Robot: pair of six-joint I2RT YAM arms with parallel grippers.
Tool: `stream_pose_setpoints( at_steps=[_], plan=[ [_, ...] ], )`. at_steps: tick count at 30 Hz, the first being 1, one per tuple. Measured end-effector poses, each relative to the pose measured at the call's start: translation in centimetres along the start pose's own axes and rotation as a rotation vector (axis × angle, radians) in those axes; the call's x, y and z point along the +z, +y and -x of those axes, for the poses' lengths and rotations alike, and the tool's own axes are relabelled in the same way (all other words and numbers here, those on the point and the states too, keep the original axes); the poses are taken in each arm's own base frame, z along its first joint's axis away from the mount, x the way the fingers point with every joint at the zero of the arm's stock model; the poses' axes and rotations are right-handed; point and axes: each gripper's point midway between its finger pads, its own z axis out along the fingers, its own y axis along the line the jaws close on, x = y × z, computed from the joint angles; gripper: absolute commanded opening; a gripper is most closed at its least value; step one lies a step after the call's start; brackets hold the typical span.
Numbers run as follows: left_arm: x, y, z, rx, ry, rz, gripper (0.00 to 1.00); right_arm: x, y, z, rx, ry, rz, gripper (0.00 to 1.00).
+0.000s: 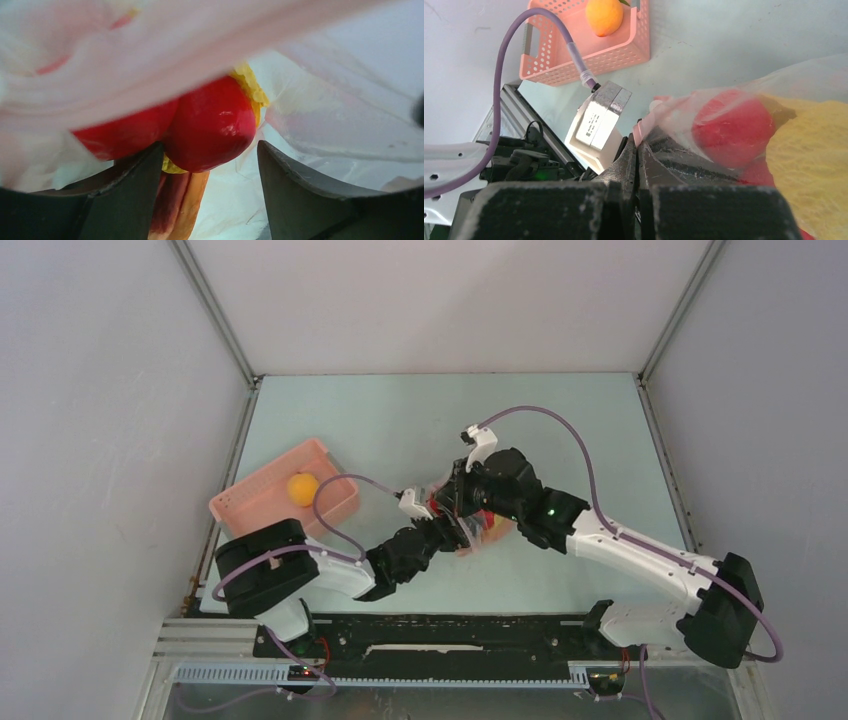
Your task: Open the zip-top bag and remove the fake food
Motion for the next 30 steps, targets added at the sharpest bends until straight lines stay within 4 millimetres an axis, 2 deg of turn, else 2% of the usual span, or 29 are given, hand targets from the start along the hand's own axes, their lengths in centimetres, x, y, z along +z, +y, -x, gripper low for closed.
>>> stream_pose_setpoints(
  at_steps=[4,12,16,17,21,24,27,30],
  plan=[
    [0.3,0.2,-0.2,0.008,-0.013,-0.006,0.65,0.7,-0.3,-0.5,-0.002,0.008,-0.019,0.00],
    [0.2,-0.3,-0.5,0.021,-0.021,-0.046,0.37,1.3,-0.4,-1.2,-0.013,0.017,-0.045,0.00],
    [-0.5,-0.3,-0.8,0.032,-0.004,-0.059,0.33,1.2,-0.4,-1.9,-0.022,0.035,-0.053,0.00],
    [-0.7,-0.2,-0.8,0.034,0.000,-0.058,0.34,1.1,-0.3,-2.0,-0.023,0.039,-0.051,0.00],
    [-1.8,0.1,-0.7,0.058,0.018,-0.027,0.49,0.6,0.1,-2.0,-0.030,0.038,-0.043,0.00],
    [-2.6,-0.2,0.5,0.087,-0.010,0.001,0.61,0.0,-0.1,-2.0,-0.036,0.043,-0.056,0.00],
    [-3.5,-0.3,1.6,0.124,-0.046,0.046,0.67,-0.2,-0.4,-2.5,-0.038,0.062,-0.072,0.00],
    [-4.0,0.3,1.9,0.147,-0.062,0.102,0.72,-0.3,-0.6,-2.9,-0.038,0.074,-0.079,0.00]
  ],
)
